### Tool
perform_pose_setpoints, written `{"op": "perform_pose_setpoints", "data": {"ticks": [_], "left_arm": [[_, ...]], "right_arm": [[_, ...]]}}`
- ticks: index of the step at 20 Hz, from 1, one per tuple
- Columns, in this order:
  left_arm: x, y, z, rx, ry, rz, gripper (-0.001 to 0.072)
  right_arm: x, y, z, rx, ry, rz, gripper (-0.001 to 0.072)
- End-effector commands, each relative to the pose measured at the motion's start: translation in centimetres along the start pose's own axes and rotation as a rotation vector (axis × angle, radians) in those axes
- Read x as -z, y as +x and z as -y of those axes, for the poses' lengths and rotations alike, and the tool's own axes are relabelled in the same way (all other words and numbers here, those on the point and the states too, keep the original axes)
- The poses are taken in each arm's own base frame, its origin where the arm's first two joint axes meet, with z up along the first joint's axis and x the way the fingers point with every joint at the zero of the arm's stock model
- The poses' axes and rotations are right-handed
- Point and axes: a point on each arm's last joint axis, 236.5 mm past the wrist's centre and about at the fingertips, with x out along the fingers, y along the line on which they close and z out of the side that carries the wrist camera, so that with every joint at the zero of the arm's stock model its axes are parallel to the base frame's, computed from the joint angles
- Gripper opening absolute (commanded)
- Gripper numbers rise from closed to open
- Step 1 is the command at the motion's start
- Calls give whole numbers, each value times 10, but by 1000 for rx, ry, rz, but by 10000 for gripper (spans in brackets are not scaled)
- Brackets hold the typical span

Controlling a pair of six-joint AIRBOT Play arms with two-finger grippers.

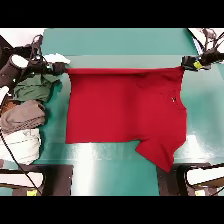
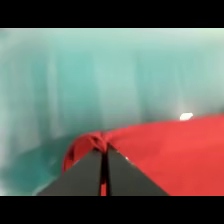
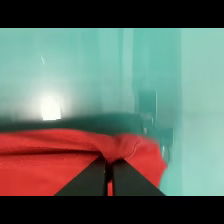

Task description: Fold the shirts.

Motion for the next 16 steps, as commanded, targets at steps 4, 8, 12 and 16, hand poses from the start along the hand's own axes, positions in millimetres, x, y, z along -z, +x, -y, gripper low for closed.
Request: {"op": "perform_pose_setpoints", "data": {"ticks": [4,8,12,16], "left_arm": [[86,7,-13,-11,63,-273,22],[114,12,-18,-12,36,-329,21],[119,10,-16,-10,-15,-349,488],[126,-16,-16,5,-64,-458,489]], "right_arm": [[86,14,18,50,-20,-201,12],[117,20,24,52,10,-202,16],[129,23,14,5,47,-223,224],[142,-2,2,-99,131,-320,390]]}}
